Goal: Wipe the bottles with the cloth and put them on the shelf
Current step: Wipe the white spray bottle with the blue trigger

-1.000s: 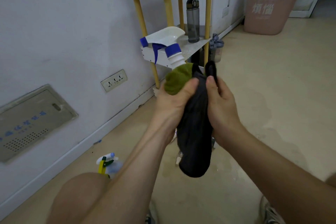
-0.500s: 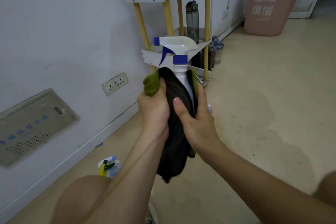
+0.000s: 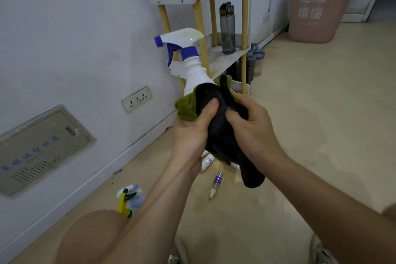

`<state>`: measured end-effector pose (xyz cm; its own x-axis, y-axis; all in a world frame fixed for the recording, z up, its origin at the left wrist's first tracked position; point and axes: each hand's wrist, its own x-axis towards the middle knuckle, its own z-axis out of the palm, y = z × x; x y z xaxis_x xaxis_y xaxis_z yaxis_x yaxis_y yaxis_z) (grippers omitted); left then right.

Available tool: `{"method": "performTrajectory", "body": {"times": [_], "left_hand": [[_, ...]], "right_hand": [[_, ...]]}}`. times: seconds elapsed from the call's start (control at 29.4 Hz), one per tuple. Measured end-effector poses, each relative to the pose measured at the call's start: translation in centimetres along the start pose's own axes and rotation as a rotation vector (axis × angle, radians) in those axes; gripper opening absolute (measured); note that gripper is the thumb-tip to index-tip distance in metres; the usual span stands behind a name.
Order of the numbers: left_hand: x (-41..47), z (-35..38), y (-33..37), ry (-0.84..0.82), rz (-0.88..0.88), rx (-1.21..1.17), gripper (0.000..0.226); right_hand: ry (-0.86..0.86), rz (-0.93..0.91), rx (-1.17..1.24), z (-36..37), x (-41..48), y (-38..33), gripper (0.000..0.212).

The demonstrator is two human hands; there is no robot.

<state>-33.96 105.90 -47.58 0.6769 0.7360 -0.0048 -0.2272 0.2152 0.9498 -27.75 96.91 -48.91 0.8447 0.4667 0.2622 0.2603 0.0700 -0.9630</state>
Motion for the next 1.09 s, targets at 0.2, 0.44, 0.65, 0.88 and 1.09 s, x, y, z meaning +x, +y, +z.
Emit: {"method": "performTrajectory", "body": {"times": [0.2,0.44,0.65,0.88,1.09], "left_hand": [[0.9,-1.3,-0.4,0.243,0.478,0.61,0.035],[-1.4,0.5,1.1,-0.033,0.135,0.183,0.004],[-0.3,-1.0,2.2,-0.217,0.042,0.142,0.051],[0.2,-0.3,0.3,0.127,0.086,0.261,0.021],[1.1,0.1,0.9,0.284,0.109,0.238,0.014]], "right_hand": [[-0.171,0.468,0.499,0.0,0.7,-1.1,0.106],[-0.099,0.457,0.63,-0.6,1.5,-0.8,0.088],[-0.169,0.291,-0.096,-1.1,1.8,-1.0,0.093],[-0.339,0.035,-0.466,-0.6,1.6,-0.5,0.038],[-0.008,-0.2,-0.71,0.2,0.1,-1.6,0.048]]}}
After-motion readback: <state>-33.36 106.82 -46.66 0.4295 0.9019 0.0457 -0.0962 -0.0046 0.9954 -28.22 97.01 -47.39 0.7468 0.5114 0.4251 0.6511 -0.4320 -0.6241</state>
